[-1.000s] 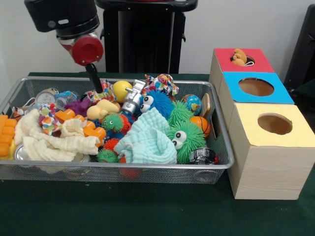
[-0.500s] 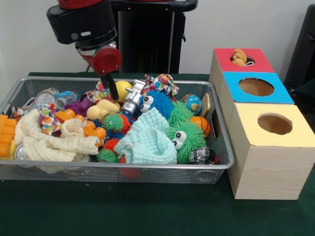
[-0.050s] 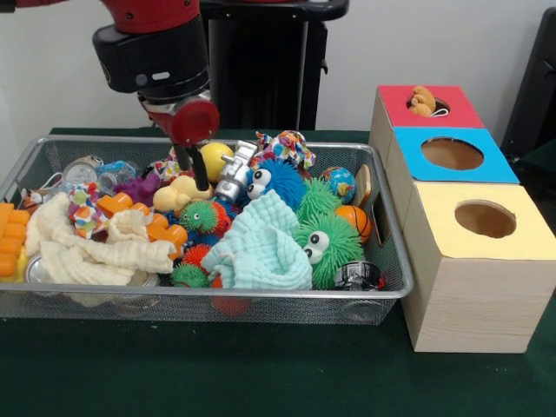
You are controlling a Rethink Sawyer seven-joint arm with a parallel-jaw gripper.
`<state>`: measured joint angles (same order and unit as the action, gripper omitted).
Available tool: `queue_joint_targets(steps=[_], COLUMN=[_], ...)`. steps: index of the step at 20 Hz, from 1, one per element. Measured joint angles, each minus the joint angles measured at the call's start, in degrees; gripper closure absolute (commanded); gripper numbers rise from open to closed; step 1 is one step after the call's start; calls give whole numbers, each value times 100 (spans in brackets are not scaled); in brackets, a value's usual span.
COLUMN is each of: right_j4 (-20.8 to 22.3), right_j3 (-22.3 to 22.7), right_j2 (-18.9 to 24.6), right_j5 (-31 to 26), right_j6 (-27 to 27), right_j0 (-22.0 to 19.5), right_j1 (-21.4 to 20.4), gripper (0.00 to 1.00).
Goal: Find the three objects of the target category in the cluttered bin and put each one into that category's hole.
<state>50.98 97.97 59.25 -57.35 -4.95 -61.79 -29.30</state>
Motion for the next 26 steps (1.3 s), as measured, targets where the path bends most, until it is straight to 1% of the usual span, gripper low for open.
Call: queue_joint_targets(steps=[8, 16, 21, 26], right_j4=[438, 907, 1038, 1074], right_j3=[-1, -2, -1, -1], right_j2=[-104, -383, -547, -683], right_j5=[26, 52, 52, 53], right_j6=[0, 0, 0, 0], right_j0=[66, 246, 417, 582], right_j1=[80, 113, 69, -24], gripper=[0, 0, 0, 0])
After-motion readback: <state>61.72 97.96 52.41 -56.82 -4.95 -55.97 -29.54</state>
